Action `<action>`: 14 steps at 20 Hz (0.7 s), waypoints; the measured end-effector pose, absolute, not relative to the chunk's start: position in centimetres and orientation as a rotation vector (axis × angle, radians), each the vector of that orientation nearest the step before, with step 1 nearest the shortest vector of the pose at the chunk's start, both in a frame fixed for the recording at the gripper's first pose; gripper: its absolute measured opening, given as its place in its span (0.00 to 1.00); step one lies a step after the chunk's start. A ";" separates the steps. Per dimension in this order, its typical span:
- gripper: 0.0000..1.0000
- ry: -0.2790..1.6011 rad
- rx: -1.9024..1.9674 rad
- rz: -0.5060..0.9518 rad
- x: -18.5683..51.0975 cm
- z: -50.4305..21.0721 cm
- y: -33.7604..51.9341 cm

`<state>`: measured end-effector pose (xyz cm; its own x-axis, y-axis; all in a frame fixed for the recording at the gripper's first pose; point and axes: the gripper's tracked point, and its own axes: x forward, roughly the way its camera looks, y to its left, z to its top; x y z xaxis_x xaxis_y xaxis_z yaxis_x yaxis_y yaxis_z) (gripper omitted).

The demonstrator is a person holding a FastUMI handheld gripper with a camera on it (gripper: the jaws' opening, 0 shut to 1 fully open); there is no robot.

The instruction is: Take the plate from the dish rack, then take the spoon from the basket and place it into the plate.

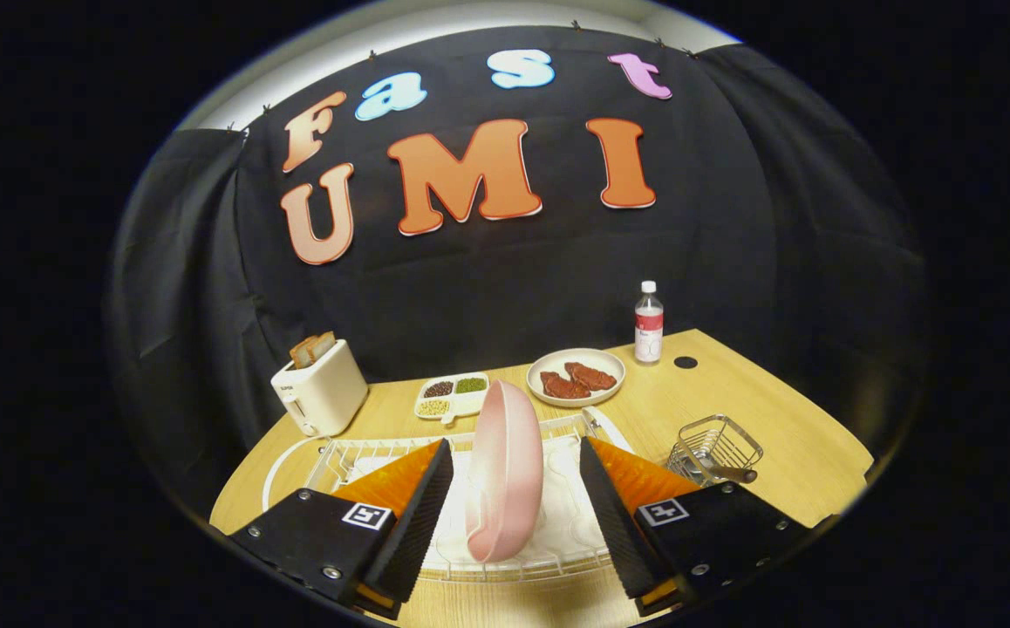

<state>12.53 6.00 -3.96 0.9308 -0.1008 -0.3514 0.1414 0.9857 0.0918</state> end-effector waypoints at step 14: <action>0.21 0.539 -0.040 -0.312 15.7 -6.6 5.0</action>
